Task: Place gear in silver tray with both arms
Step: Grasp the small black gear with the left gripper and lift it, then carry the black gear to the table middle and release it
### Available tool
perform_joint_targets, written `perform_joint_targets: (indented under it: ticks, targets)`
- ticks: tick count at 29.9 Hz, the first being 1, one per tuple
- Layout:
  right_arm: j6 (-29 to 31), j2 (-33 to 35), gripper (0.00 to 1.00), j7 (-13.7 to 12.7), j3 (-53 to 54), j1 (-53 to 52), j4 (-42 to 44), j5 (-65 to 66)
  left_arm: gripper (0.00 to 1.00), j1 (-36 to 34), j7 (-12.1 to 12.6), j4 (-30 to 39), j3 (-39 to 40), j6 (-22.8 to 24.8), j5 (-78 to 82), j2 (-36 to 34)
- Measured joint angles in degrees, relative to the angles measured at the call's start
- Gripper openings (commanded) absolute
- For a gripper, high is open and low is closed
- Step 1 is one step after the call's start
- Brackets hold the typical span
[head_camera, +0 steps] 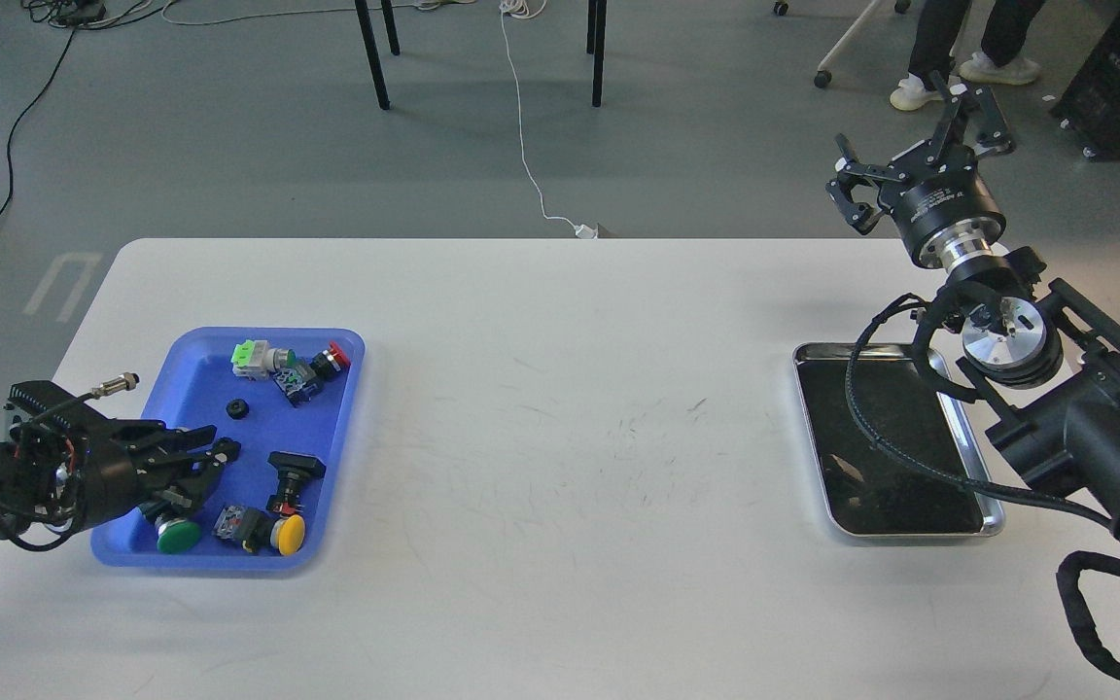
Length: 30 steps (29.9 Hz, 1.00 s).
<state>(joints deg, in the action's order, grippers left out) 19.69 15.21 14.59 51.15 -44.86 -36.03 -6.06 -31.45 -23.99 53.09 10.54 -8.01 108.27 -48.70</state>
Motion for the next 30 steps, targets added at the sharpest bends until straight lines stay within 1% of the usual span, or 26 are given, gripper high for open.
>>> perform_joint_targets:
  ticks: [3,4,11,14,15,18,21,25,28,30]
  targets:
    - [0.0,0.0,0.99,0.0,0.0,0.0,0.0,0.0,0.16,0.05,0.0,-0.02,0.0,0.06,0.0,0.07]
    - [0.0,0.0,0.99,0.0,0.0,0.0,0.0,0.0,0.14,0.06,0.0,-0.05,0.0,0.09,0.0,0.12]
    - [0.0,0.25,0.99,0.0,0.0,-0.04,0.0,0.0,0.15,-0.51,-0.02,-0.26,0.16,1.48,-0.92,0.18]
    - [0.0,0.33,0.99,-0.01,0.0,-0.13,0.0,0.01,0.15,-3.0,-0.21,0.67,0.19,2.52,-2.24,-0.16]
    - [0.0,0.4,0.99,-0.03,0.0,-0.14,-0.05,0.0,0.15,-4.32,-0.64,1.36,0.26,3.1,-2.93,-0.42]
    - [0.0,1.12,0.99,-0.06,0.0,-0.14,-0.66,0.0,0.15,-7.91,-2.48,5.15,0.36,5.44,-5.81,-2.9]
    - [0.0,2.17,0.99,-0.06,0.0,-0.03,-1.49,0.0,0.15,-11.77,-3.11,10.56,0.61,8.57,-8.7,-6.02]
    - [0.11,5.03,0.99,-0.16,-0.47,0.67,-4.28,0.01,0.14,-17.76,-2.81,17.86,0.78,12.92,-9.97,-7.1]
    - [0.35,10.04,0.99,-0.19,-3.18,1.16,-7.45,0.01,0.14,-21.49,-1.99,21.7,0.78,15.06,-10.01,-6.32]
    - [0.42,14.24,0.99,-0.35,-5.74,1.37,-10.32,0.01,0.14,-23.93,-1.32,23.15,0.69,16.24,-9.8,-4.21]
